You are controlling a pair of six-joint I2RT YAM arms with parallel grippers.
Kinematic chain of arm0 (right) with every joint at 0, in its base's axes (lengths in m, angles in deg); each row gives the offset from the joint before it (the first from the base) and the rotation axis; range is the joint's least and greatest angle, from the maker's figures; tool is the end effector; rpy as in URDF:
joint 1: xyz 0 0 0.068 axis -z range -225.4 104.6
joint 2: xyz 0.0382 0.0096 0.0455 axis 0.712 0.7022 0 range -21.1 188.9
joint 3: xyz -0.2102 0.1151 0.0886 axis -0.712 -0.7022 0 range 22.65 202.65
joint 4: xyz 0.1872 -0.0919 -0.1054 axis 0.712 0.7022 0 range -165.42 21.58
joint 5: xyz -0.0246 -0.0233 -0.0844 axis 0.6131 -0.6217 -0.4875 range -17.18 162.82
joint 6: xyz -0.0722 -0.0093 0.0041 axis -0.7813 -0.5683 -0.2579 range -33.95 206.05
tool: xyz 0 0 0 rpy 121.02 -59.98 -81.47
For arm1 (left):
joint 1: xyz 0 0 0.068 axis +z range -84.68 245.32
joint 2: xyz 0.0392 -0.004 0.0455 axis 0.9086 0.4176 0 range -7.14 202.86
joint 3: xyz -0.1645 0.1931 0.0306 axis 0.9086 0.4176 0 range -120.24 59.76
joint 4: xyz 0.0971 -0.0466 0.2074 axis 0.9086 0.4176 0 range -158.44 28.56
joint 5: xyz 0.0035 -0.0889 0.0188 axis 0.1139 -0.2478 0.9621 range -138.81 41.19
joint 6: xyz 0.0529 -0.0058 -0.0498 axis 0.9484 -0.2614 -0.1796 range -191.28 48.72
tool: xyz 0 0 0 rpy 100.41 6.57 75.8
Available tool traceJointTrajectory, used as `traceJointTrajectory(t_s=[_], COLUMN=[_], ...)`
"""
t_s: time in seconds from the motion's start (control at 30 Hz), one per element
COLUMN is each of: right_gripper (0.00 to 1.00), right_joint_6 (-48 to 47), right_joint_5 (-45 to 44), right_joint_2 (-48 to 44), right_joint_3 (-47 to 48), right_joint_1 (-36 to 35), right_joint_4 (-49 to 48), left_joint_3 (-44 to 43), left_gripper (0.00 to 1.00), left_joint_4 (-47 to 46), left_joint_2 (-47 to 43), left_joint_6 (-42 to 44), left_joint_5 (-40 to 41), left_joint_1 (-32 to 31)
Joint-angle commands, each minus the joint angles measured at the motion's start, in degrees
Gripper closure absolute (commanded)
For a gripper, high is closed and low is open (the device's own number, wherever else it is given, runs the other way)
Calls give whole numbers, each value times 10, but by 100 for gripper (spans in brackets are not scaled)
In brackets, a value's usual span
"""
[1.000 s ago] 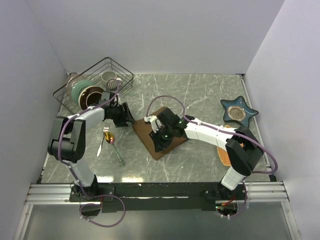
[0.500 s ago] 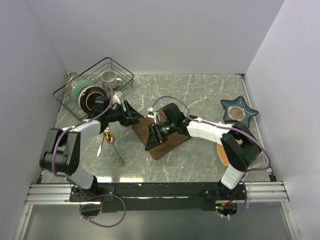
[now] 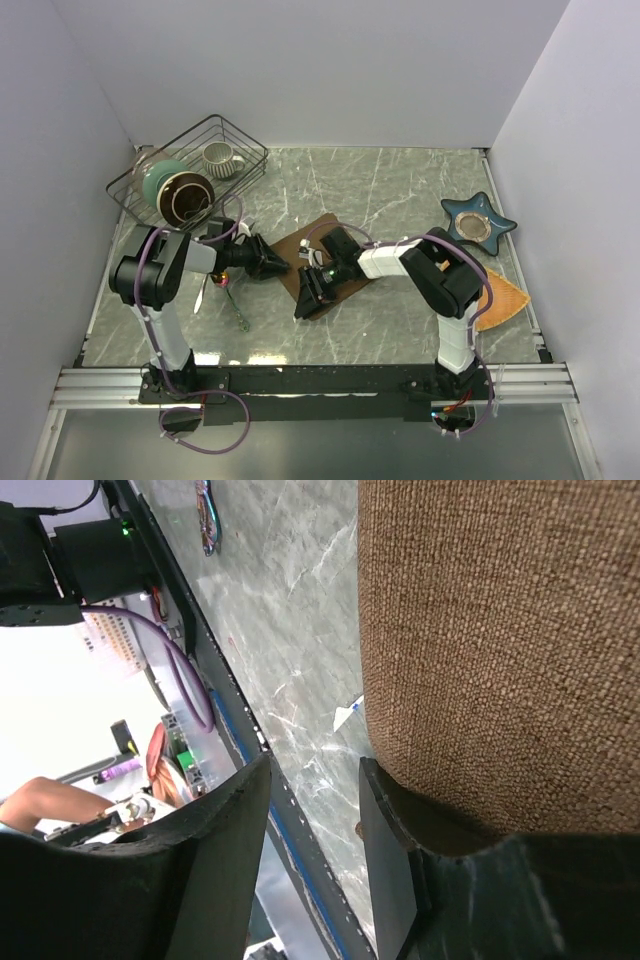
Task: Fold the napkin into a case and place the utensils inside
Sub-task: Smooth out the lower triangle-folded napkin at the center of the board, then rotate the lower triangle-folded napkin at the center of the board.
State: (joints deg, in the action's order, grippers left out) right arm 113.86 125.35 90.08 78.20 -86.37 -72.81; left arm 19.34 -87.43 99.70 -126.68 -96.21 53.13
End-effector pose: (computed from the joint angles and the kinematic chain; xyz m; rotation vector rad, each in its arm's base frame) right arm 0.2239 0.2581 0.1050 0.6721 -2.5861 -1.5026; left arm 0.2938 -0.1092 0.0912 -0.5380 2.5518 -1.4945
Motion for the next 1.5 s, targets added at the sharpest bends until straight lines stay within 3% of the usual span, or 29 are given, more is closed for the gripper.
traceJointTrajectory(t_s=[0.0,0.33,0.47,0.63,0.83,0.9,1.13,1.33,1.47], right_gripper=[52,53,48,47,53,55,58,59,60], right_joint_6=[-7,-42,-100,-220,-309,-323,-350,-353,-344], right_joint_5=[-35,-24,-12,-39,-169,-184,-233,-249,-246], right_joint_2=[23,-35,-132,-186,-132,-113,-71,-61,-41], right_joint_3=[-11,-5,40,90,132,146,132,83,96], right_joint_1=[2,2,27,115,191,205,224,210,180], right_joint_4=[16,49,151,282,354,370,397,414,441], left_joint_3=[-17,-39,-62,-108,-206,-223,-238,-247,-265], left_gripper=[64,57,45,45,51,59,66,64,56], left_joint_4=[4,45,61,151,353,387,470,508,523], left_joint_2=[41,52,-14,-109,-118,-101,-31,-9,-8], left_joint_6=[29,78,126,236,436,476,531,602,645], left_joint_5=[17,-8,-44,-42,21,28,65,111,121], left_joint_1=[15,36,9,2,-65,-98,-139,-139,-139])
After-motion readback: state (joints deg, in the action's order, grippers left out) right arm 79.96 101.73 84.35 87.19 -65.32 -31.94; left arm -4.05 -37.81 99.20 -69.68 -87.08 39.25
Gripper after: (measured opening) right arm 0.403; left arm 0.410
